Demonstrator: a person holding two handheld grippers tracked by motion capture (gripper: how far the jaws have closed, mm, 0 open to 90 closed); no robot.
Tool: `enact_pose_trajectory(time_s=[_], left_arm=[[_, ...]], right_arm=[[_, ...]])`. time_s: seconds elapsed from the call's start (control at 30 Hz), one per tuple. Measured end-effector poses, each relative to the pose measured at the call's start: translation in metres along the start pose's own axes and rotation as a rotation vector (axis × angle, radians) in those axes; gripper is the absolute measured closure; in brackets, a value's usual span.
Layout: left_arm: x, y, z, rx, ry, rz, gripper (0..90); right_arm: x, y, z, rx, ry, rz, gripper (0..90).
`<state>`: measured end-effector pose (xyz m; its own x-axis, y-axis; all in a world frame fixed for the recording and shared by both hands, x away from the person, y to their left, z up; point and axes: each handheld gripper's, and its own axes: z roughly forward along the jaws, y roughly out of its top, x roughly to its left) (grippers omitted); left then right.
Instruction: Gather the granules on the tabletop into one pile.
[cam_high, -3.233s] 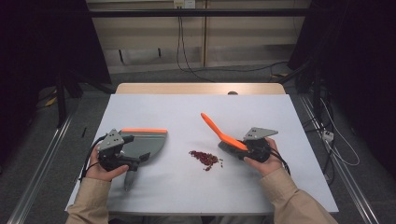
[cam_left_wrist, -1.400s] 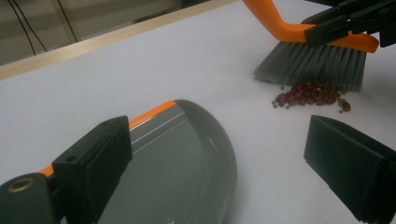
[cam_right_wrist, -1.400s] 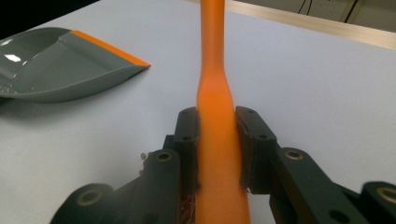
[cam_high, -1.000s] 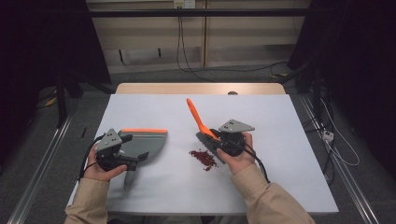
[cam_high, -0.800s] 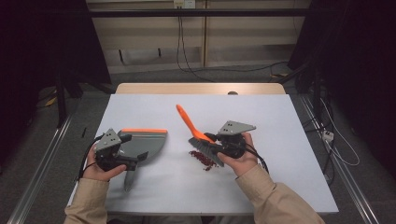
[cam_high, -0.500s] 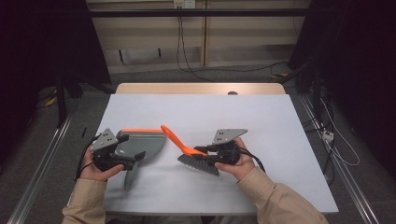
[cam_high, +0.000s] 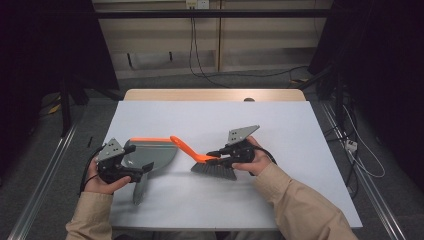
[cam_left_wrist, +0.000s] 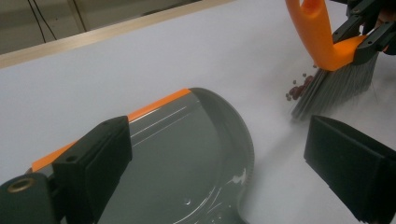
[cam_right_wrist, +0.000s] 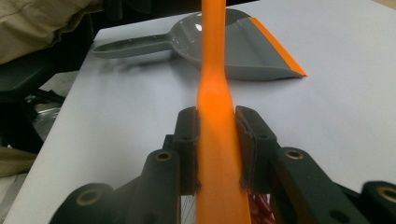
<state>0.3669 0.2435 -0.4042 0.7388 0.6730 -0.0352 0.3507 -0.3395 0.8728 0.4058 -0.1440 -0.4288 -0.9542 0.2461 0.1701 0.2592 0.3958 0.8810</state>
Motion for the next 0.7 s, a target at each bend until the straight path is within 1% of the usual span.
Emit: enact_pose_trajectory(time_s=[0.03, 0.07, 0.1, 0.13, 0.17, 0.2, 0.23, 0.33, 0.37, 0.43, 0.47, 0.5, 0.53, 0.63, 0.67, 0.7], left_arm=[[0.000, 0.000, 0.000, 0.002, 0.002, -0.001, 7.6], [0.001, 0.000, 0.000, 0.007, 0.005, 0.005, 7.6], [0.000, -0.001, 0.000, 0.005, 0.006, -0.004, 7.6], [0.000, -0.001, 0.000, 0.007, 0.005, -0.001, 7.6], [0.000, -0.001, 0.000, 0.007, 0.004, 0.000, 7.6], [0.000, -0.001, 0.000, 0.008, 0.003, 0.000, 7.6], [0.000, -0.001, 0.001, 0.008, 0.004, -0.001, 7.6], [0.000, -0.001, 0.001, 0.006, -0.001, 0.000, 7.6], [-0.001, -0.001, 0.001, 0.005, -0.002, -0.004, 7.6], [0.000, -0.001, 0.001, 0.006, -0.002, 0.002, 7.6], [-0.001, -0.001, 0.001, 0.005, -0.005, -0.002, 7.6], [-0.001, -0.001, 0.001, 0.003, -0.008, -0.001, 7.6], [-0.001, -0.001, 0.001, 0.002, -0.009, 0.003, 7.6], [-0.001, 0.000, 0.001, -0.002, -0.014, 0.003, 7.6], [-0.001, 0.000, 0.001, -0.004, -0.015, 0.003, 7.6], [-0.001, 0.000, 0.001, -0.007, -0.017, 0.006, 7.6]], right_arm=[[-0.001, 0.001, 0.001, 0.000, 0.002, -0.008, 71.6], [-0.003, 0.001, 0.001, -0.011, 0.012, -0.004, 71.6], [-0.004, 0.001, 0.001, -0.020, 0.014, 0.002, 71.6], [-0.004, 0.002, 0.001, -0.023, 0.017, 0.002, 71.6], [-0.003, 0.003, 0.000, -0.029, 0.020, 0.016, 71.6], [-0.002, 0.005, -0.003, -0.031, 0.007, 0.011, 71.6], [-0.001, 0.007, -0.006, -0.038, 0.006, 0.018, 71.5], [0.001, 0.014, -0.018, -0.065, -0.038, 0.048, 71.5], [0.001, 0.016, -0.023, -0.071, -0.072, 0.068, 71.5], [0.001, 0.019, -0.035, -0.069, -0.180, 0.125, 71.5], [0.001, 0.019, -0.040, -0.058, -0.239, 0.141, 71.5], [0.002, 0.018, -0.043, -0.049, -0.280, 0.159, 71.5], [0.003, 0.016, -0.047, -0.045, -0.338, 0.178, 71.5], [0.009, 0.011, -0.052, -0.019, -0.515, 0.175, 71.5], [0.010, 0.009, -0.053, -0.010, -0.565, 0.160, 71.5], [0.011, 0.007, -0.053, -0.018, -0.614, 0.162, 71.5]])
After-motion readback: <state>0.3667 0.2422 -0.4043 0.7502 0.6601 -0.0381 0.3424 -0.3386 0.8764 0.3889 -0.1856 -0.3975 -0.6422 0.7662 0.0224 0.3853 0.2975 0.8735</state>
